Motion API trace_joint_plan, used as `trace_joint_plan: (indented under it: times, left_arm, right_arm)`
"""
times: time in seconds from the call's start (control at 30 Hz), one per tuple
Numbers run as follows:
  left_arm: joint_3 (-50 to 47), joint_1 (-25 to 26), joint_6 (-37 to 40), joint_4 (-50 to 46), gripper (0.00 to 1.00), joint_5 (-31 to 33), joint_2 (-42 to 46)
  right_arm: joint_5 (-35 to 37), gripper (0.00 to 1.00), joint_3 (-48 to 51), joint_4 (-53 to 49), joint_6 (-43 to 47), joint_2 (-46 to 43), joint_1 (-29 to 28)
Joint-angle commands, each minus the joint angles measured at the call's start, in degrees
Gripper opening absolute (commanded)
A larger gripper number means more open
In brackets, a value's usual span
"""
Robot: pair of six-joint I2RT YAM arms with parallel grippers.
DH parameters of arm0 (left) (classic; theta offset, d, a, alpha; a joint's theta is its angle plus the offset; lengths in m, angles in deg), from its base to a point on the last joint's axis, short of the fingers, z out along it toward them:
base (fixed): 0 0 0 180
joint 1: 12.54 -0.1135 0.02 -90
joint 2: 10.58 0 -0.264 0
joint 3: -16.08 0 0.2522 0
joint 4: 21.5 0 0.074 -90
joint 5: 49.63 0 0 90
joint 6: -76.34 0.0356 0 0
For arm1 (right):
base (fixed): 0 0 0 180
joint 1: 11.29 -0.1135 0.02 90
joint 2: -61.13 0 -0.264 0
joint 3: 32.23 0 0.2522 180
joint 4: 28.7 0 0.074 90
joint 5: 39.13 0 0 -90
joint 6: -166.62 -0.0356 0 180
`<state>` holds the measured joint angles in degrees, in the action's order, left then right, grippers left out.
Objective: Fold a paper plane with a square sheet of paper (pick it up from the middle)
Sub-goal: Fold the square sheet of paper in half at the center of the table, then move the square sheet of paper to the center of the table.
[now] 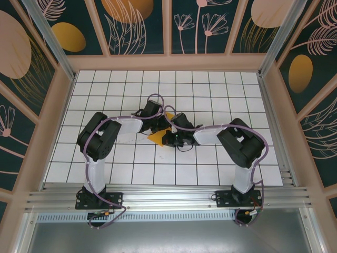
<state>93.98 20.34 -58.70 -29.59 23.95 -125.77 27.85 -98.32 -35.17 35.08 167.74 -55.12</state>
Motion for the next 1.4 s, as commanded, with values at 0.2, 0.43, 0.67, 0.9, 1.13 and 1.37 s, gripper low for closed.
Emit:
trace_joint_plan:
  times: [0.2,0.43,0.67,0.9,1.13,1.37]
  left_arm:
    - [0.4,-0.4,0.5,-3.8,0.05,2.7,-2.1]
    - [0.5,-0.5,0.6,-3.9,0.05,3.0,-2.4]
    - [0.6,-0.7,0.7,-3.7,0.05,2.3,-1.1]
    - [2.6,-0.8,0.9,-3.3,0.15,-0.4,7.1]
    - [-2.8,-3.5,-0.4,-3.2,0.33,1.9,16.6]
    - [-11.9,-5.4,-0.7,-3.0,0.51,2.6,24.6]
  right_arm:
    - [-0.2,0.03,3.1,-2.4,-0.9,-1.2,-2.2]
    - [-1.2,0.03,4.4,-2.4,-0.7,-3.0,-3.4]
    - [1.9,0.03,4.7,-3.8,-1.2,-6.8,-3.4]
    - [8.0,0.07,4.8,-4.5,-2.1,-13.5,-0.7]
    - [9.5,0.16,1.9,-5.9,-0.5,-13.1,5.7]
    - [13.7,0.23,-8.5,-11.6,2.9,-3.5,9.4]
